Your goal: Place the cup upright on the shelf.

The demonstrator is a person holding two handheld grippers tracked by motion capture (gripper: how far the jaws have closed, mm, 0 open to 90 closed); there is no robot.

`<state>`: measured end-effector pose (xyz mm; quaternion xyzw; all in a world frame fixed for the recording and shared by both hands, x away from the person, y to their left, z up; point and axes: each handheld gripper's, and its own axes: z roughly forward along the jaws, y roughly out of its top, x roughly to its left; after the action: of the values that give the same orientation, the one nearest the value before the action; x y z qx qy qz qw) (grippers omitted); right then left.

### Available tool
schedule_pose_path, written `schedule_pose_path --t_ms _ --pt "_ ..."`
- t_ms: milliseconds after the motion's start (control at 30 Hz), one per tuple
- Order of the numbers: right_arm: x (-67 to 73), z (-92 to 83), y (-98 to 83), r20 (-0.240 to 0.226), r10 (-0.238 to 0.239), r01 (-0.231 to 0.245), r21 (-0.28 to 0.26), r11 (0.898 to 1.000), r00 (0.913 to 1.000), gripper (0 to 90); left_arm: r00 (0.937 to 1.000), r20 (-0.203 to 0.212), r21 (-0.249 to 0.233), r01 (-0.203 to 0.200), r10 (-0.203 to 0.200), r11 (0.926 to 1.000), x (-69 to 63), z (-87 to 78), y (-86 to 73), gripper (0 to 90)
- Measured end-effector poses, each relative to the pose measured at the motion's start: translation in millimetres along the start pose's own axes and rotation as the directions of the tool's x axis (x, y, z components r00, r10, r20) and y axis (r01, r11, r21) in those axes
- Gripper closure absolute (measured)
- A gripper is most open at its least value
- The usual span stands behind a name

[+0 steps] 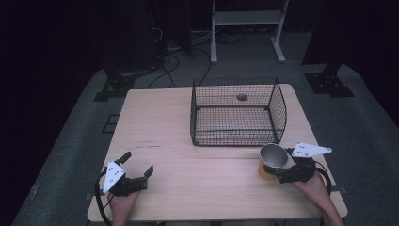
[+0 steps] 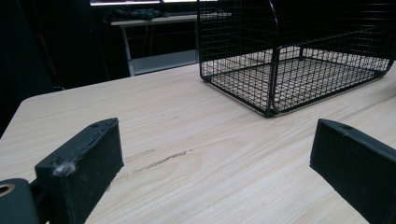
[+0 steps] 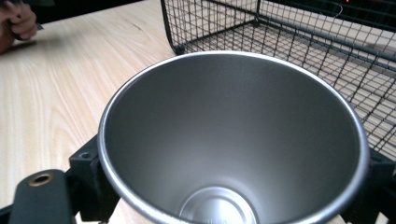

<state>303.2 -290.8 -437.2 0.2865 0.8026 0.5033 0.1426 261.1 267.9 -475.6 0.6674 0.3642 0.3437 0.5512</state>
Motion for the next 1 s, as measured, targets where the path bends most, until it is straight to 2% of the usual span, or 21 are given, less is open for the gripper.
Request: schedule_pose_path --t_ms 100,200,267,300,333,400,533,700,733,1000 --pt "1.4 -4.9 13.6 -0.038 0.009 -0.01 -0.03 1.0 0.9992 12.7 1.0 -0.001 -0.001 -0.001 0.001 1.0 -0.1 -0.2 0.0 1.8" --pt "1.7 -6.8 22.8 -0.049 0.0 -0.001 -0.032 0.999 0.9988 12.7 1.0 0.002 0.0 0.001 -0.001 1.0 -0.1 -0.2 -0.1 1.8" --pt "1.1 -7.5 36.7 -0.062 -0.014 0.013 -0.027 1.0 0.998 12.7 1.0 0.008 0.002 0.006 -0.006 1.0 0.3 0.1 -0.3 1.8" --pt "1.1 -7.5 36.7 -0.062 -0.014 0.013 -0.027 1.0 0.998 12.7 1.0 0.007 0.002 0.006 -0.006 1.0 0.2 0.0 -0.3 1.8" --pt "0.5 -6.9 45.8 -0.067 -0.026 0.025 -0.02 0.999 0.9974 12.7 1.0 0.007 0.001 0.003 -0.003 1.0 0.2 -0.2 -0.3 1.8" --pt "0.3 -6.6 50.4 -0.065 -0.033 0.031 -0.019 0.999 0.9973 12.7 1.0 0.007 0.001 0.004 -0.004 1.0 0.1 -0.1 -0.4 1.8" --pt "0.5 -6.0 72.3 -0.076 -0.06 0.059 -0.021 0.998 0.9953 12.7 1.0 0.008 0.002 0.004 -0.004 1.0 0.4 -0.1 -0.4 1.8" --pt "1.0 -5.5 87.4 -0.095 -0.077 0.075 -0.024 0.997 0.9925 12.7 1.0 0.007 0.003 0.007 -0.007 1.0 0.6 0.0 -0.4 1.8" --pt "0.4 -5.0 94.9 -0.105 -0.079 0.077 -0.024 0.997 0.9913 12.7 1.0 0.005 0.003 0.007 -0.007 1.0 0.5 0.1 -0.3 1.8" --pt "-7.0 -1.0 116.7 -0.113 -0.074 0.071 -0.027 0.997 0.9908 12.7 0.9999 -0.004 -0.003 0.01 -0.01 0.9999 1.4 0.0 -0.2 1.8"
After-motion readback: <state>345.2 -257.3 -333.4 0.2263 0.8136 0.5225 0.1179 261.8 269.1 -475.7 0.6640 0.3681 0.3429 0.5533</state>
